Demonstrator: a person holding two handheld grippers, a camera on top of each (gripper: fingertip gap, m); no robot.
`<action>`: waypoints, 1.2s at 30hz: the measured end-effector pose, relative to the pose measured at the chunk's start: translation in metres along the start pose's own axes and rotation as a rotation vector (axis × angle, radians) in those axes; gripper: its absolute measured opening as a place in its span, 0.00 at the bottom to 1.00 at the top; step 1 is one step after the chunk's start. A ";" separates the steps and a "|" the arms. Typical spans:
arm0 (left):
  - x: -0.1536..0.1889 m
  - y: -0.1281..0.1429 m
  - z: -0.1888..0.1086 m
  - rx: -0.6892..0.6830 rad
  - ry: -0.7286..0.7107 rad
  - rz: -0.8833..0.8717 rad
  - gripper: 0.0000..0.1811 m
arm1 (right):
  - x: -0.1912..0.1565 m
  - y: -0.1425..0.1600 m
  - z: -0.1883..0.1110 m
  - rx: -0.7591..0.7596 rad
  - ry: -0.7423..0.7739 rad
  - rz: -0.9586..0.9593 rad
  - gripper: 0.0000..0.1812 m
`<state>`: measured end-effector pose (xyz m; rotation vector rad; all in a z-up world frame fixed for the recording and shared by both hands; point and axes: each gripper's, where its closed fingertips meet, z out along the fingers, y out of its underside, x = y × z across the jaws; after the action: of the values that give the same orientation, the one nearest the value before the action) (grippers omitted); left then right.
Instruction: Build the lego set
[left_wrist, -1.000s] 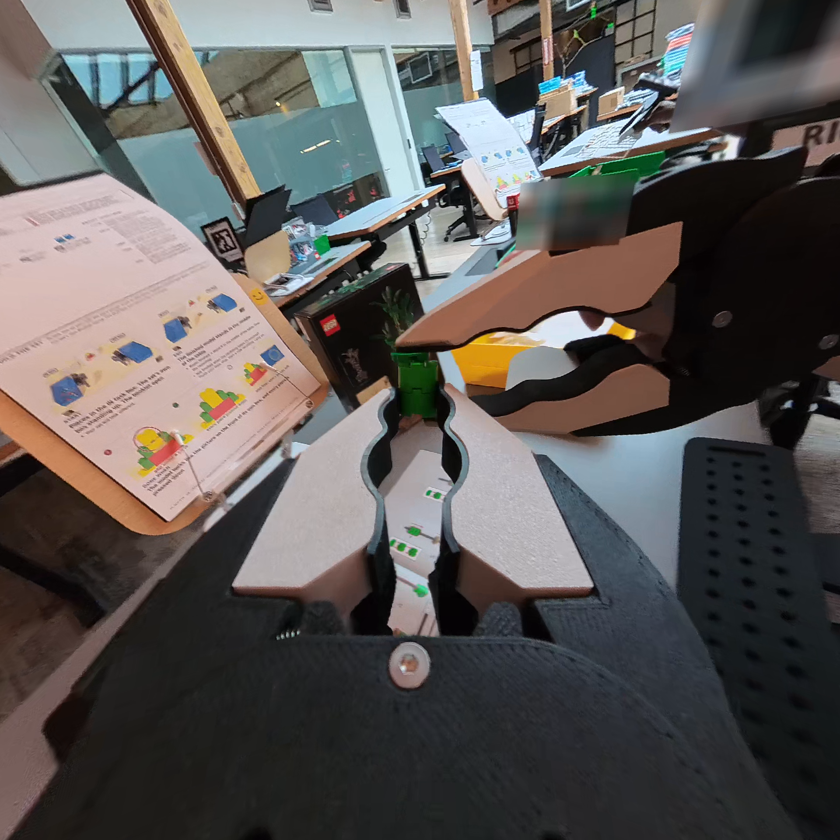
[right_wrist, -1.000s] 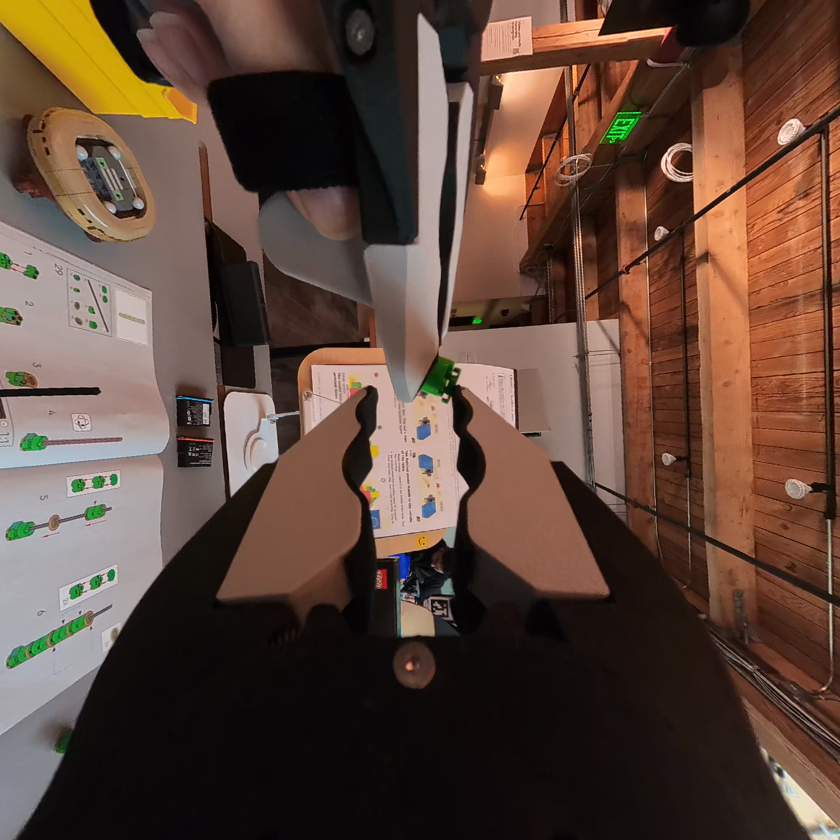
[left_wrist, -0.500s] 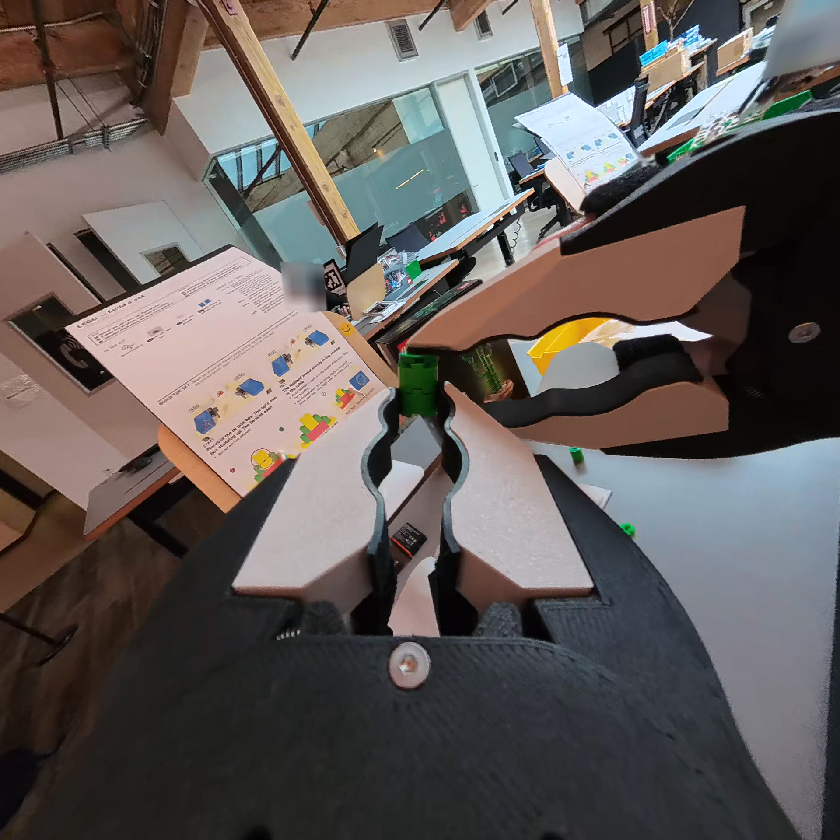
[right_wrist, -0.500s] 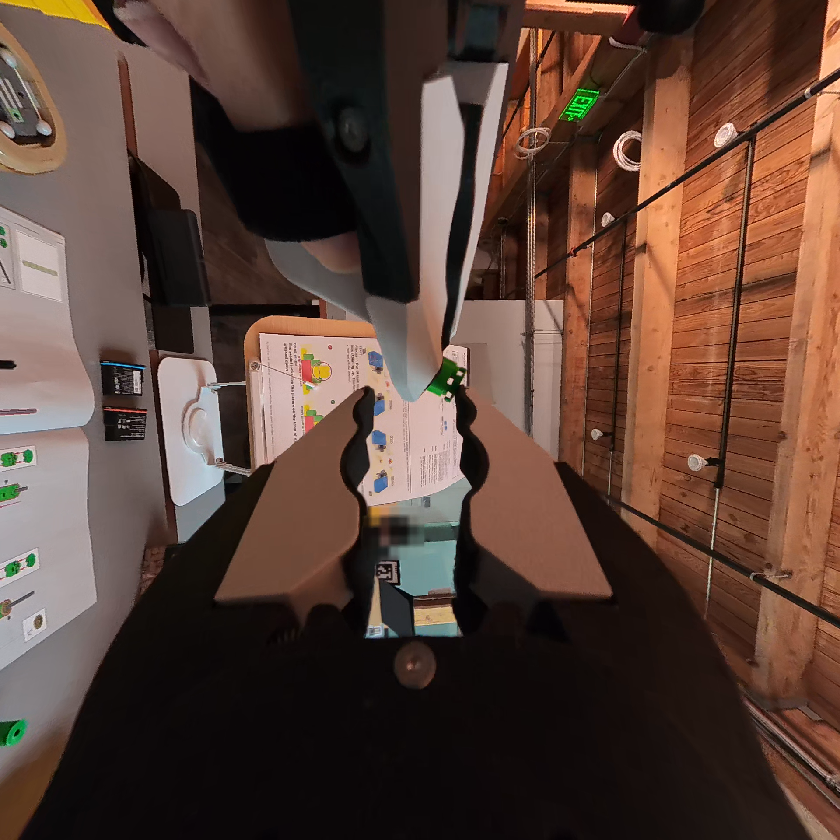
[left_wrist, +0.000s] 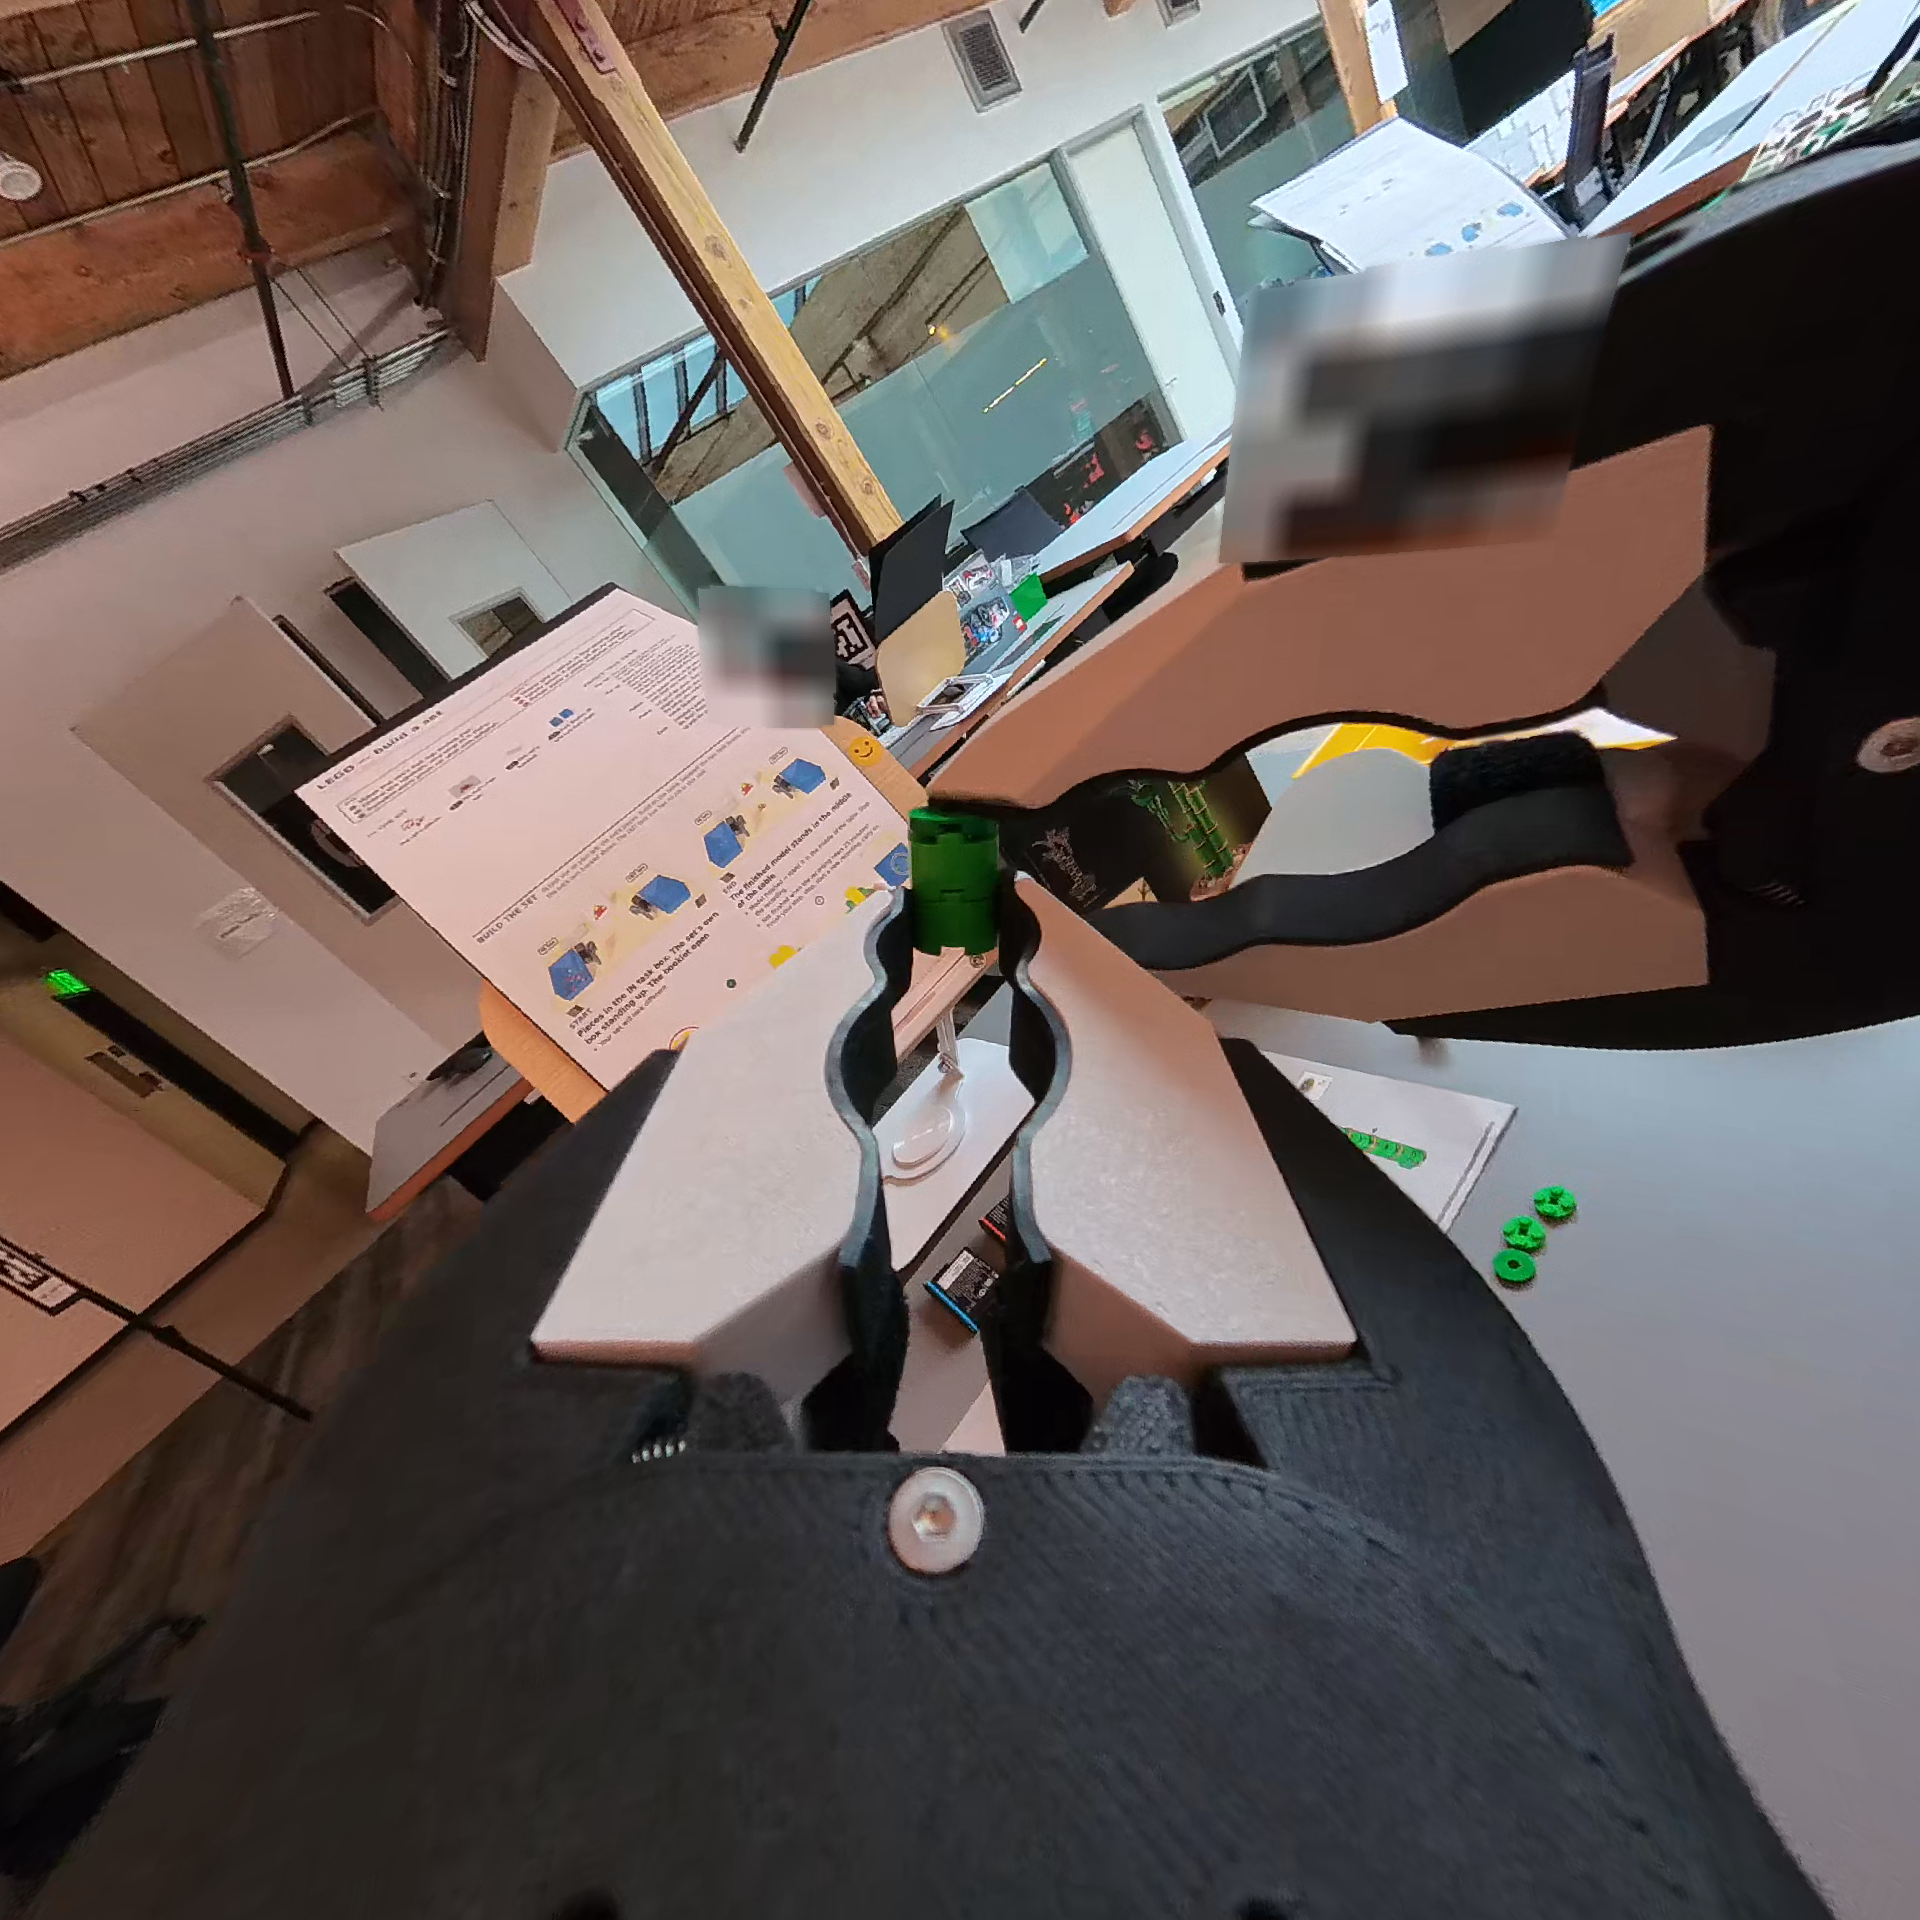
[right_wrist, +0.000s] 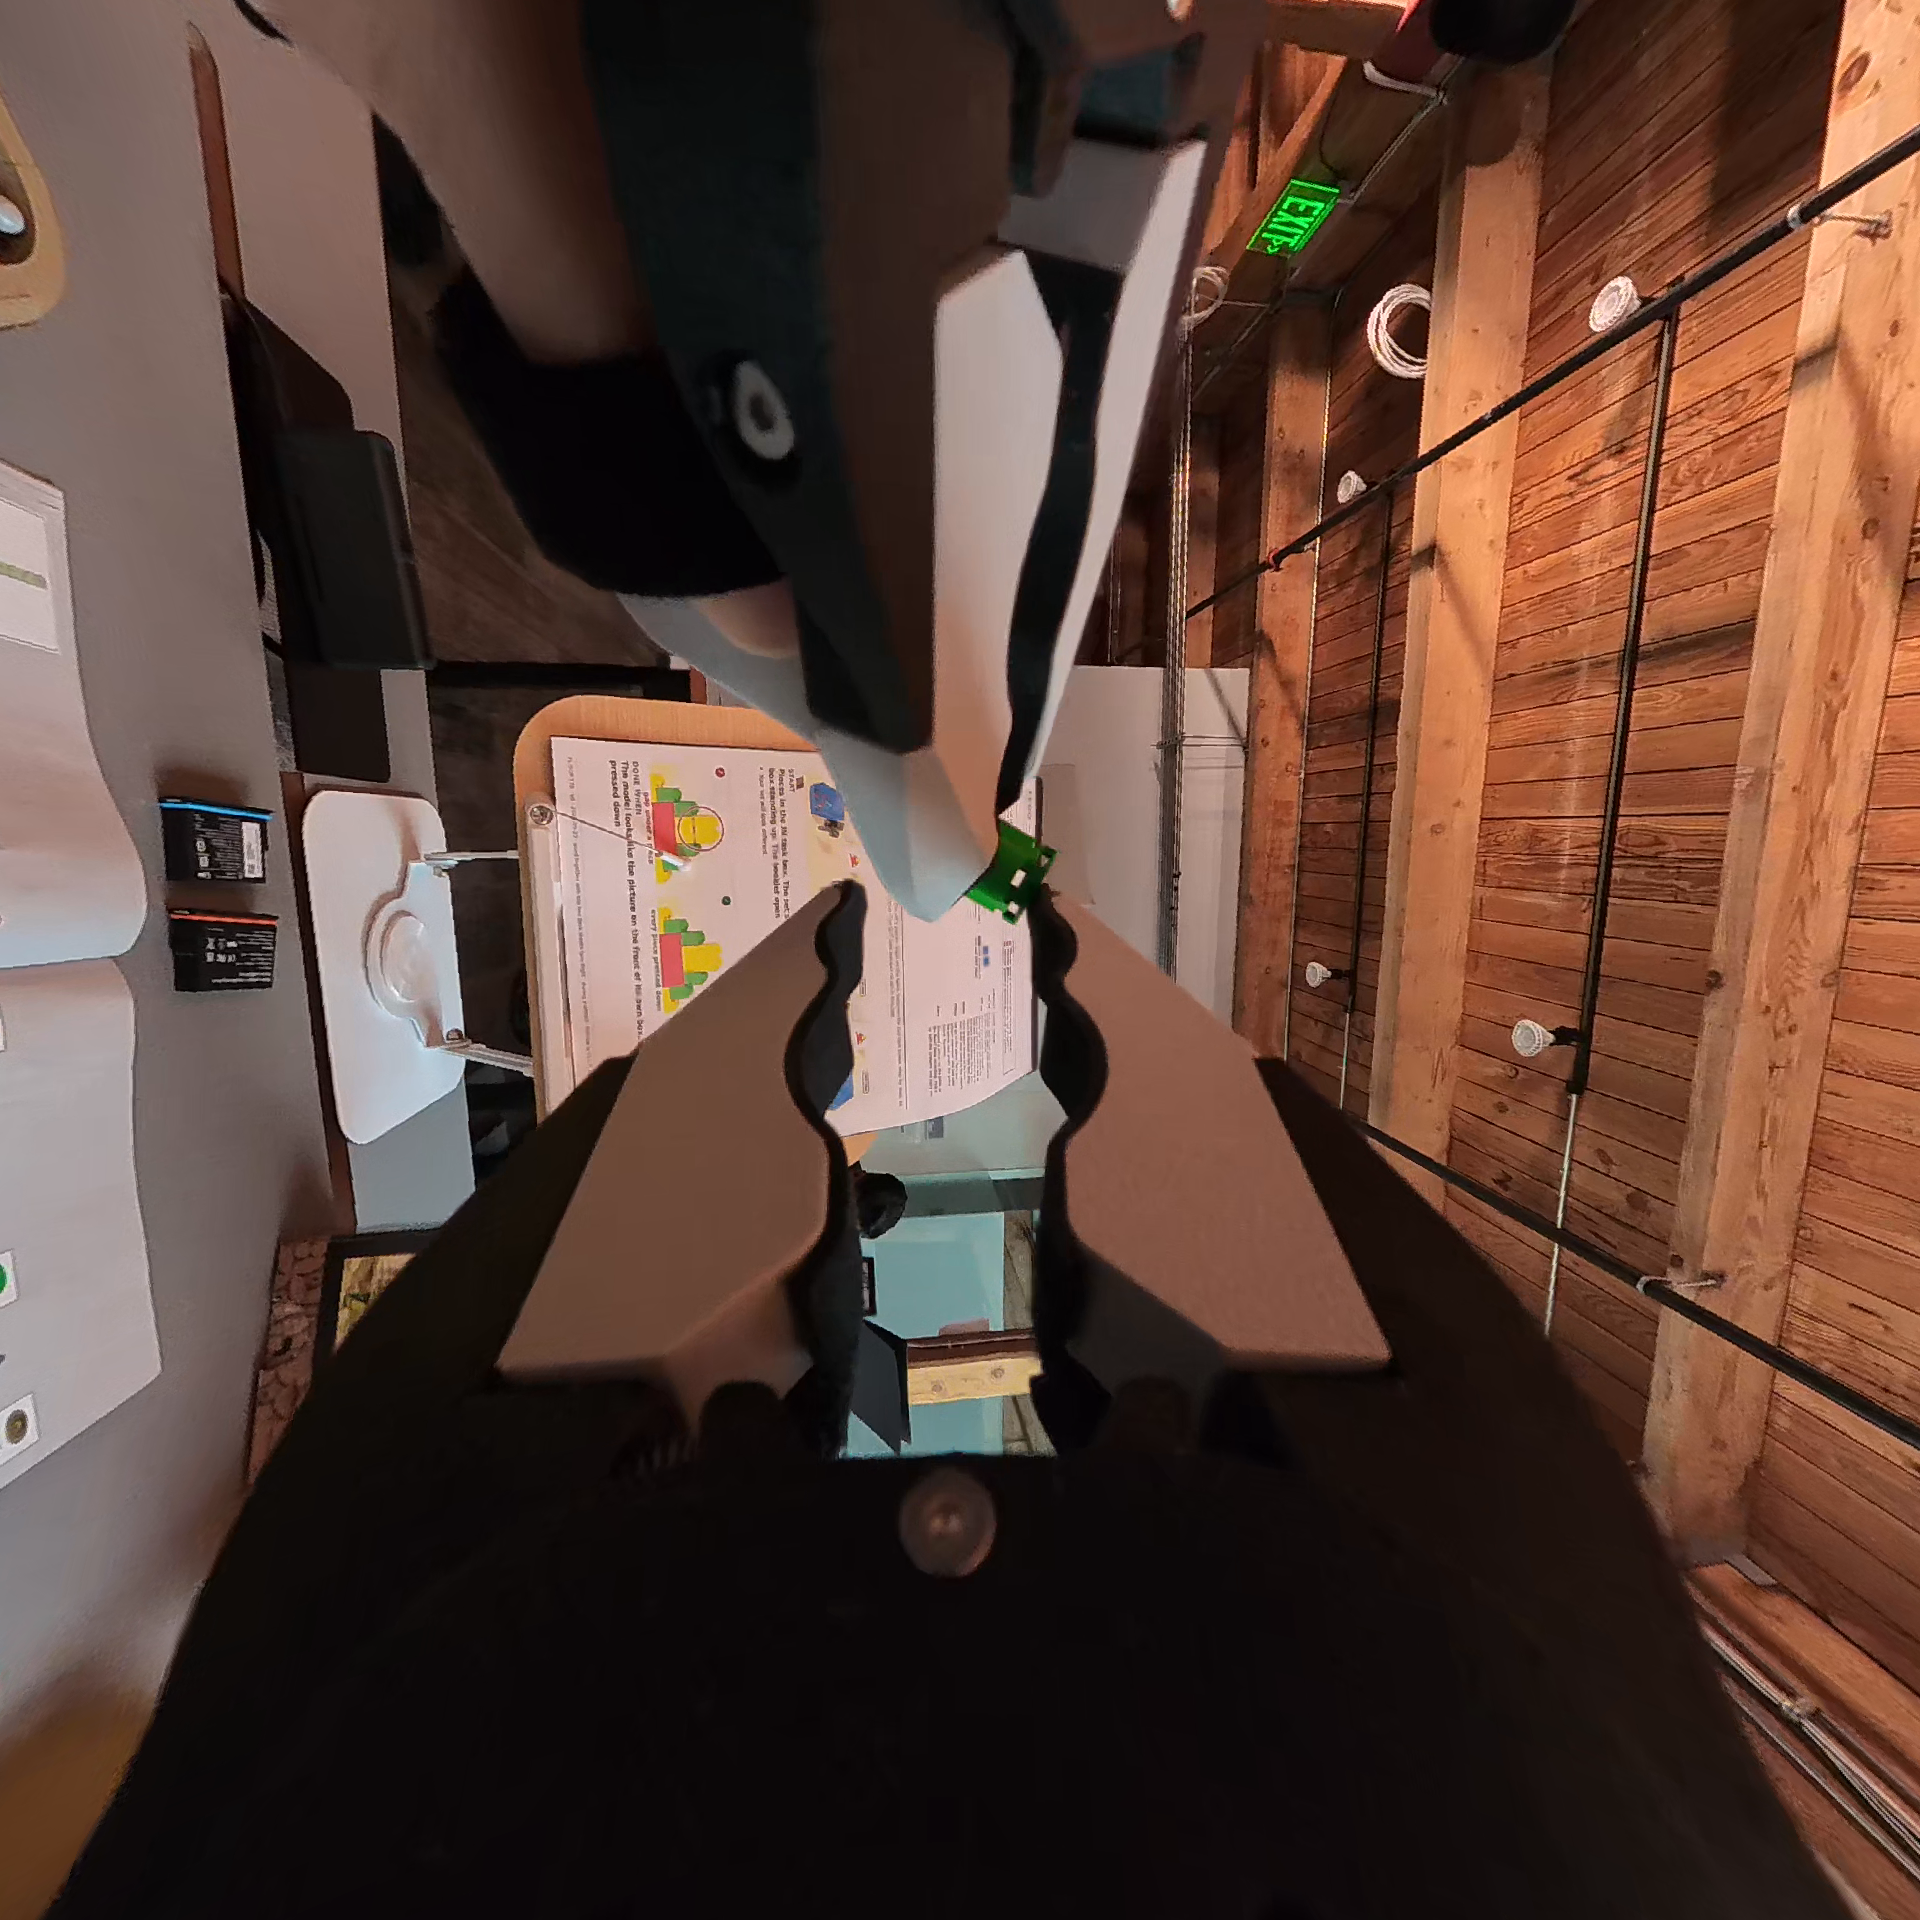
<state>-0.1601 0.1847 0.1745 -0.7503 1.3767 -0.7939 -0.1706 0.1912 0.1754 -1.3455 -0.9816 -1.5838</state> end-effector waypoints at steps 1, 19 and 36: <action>0.001 0.000 0.000 0.001 0.005 -0.008 0.07 | 0.000 0.000 0.000 0.006 0.003 0.011 0.16; 0.001 0.004 0.003 0.003 0.062 -0.092 0.07 | -0.010 0.000 0.003 0.004 -0.033 -0.043 0.24; 0.035 0.016 -0.003 -0.070 0.469 -0.483 0.07 | -0.022 -0.005 -0.010 0.043 -0.148 0.006 0.13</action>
<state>-0.1613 0.1641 0.1426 -1.0133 1.6673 -1.3709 -0.1764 0.1855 0.1518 -1.4509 -1.0933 -1.4666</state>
